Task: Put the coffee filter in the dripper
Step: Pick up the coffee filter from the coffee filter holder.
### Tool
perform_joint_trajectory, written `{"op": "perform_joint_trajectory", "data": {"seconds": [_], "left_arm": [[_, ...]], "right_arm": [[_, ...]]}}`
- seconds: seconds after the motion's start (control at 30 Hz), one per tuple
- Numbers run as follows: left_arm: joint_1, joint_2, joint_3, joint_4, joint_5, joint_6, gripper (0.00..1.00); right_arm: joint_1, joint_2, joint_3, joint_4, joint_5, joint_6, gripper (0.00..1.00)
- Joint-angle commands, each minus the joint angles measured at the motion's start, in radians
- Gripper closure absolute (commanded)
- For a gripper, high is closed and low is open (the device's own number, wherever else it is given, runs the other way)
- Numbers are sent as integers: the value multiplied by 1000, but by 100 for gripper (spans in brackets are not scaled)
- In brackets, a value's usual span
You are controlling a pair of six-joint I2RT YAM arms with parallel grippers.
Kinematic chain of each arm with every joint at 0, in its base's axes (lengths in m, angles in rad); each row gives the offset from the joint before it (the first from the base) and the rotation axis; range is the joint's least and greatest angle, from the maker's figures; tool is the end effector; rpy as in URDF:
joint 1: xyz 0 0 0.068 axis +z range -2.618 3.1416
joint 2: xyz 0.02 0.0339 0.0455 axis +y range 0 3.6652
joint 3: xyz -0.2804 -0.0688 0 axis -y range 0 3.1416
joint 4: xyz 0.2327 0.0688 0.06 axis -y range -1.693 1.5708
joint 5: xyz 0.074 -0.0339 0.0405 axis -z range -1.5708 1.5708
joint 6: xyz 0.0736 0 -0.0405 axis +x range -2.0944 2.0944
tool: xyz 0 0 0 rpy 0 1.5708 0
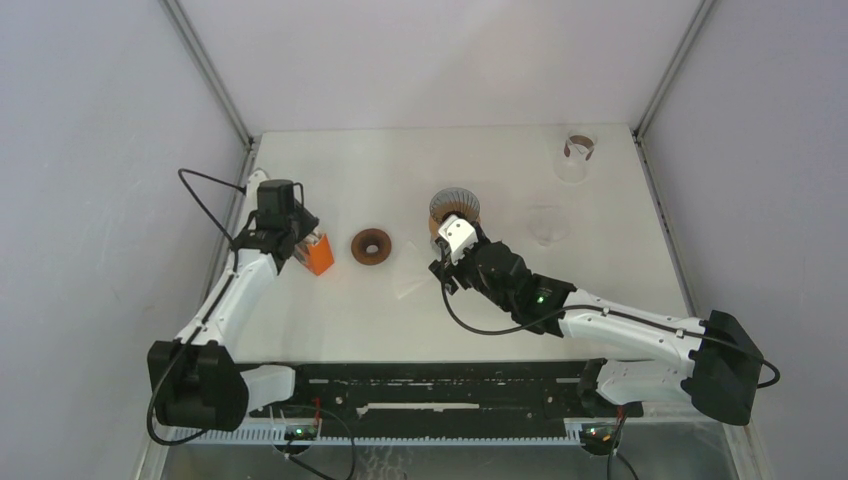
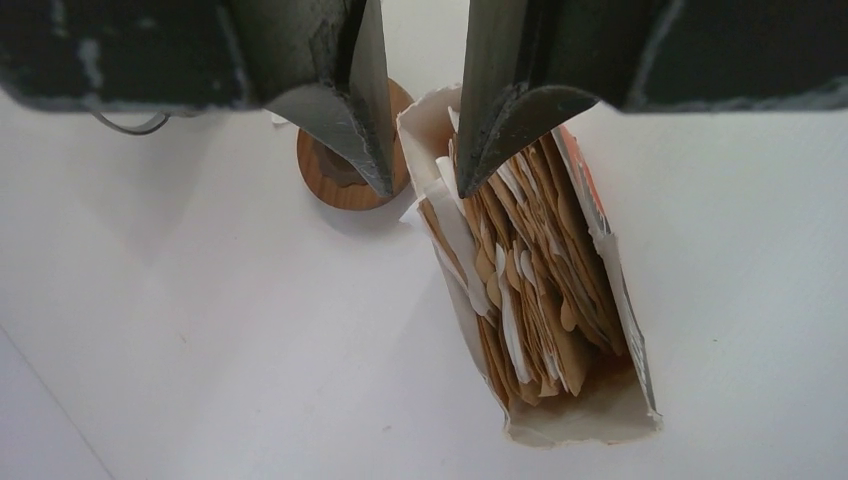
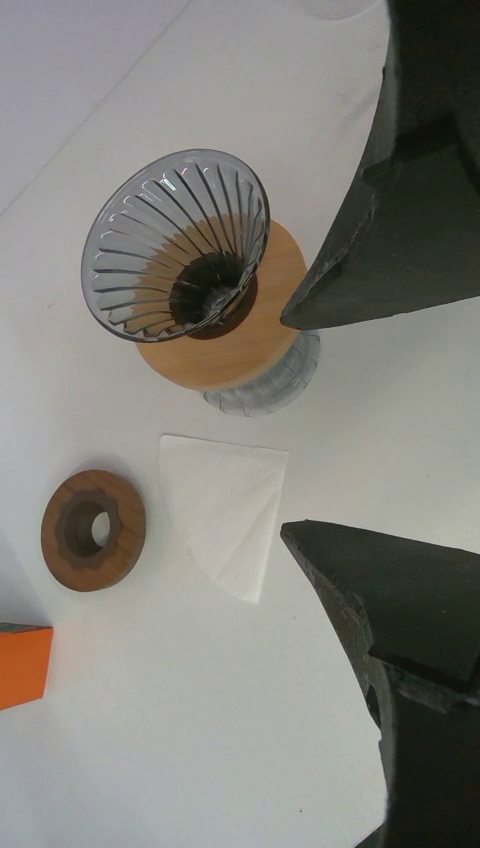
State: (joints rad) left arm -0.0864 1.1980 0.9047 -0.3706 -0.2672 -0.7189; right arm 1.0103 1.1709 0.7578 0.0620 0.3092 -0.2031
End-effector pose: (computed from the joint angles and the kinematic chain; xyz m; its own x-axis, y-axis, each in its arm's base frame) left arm 0.2728 -0.0041 0.2755 -0.3804 -0.6046 -0.6998 -0.4976 0.7716 -0.3962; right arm 0.1696 0.2281 0.2837 -0.0470 -0.4363 -0.8986 -0.6783 0.6743 -0.2919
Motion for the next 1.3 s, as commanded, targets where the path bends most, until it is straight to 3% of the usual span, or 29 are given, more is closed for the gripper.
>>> {"op": "perform_joint_trajectory", "data": {"seconds": [0.0, 0.17, 1.27], "left_arm": [[15, 26, -6, 58, 28, -22, 68], [21, 28, -15, 59, 23, -30, 73], [27, -51, -87, 35, 4, -51, 83]], "right_arm": [[6, 3, 0, 39, 8, -13, 22], [6, 5, 1, 41, 8, -14, 22], [7, 10, 0, 40, -4, -14, 22]]}}
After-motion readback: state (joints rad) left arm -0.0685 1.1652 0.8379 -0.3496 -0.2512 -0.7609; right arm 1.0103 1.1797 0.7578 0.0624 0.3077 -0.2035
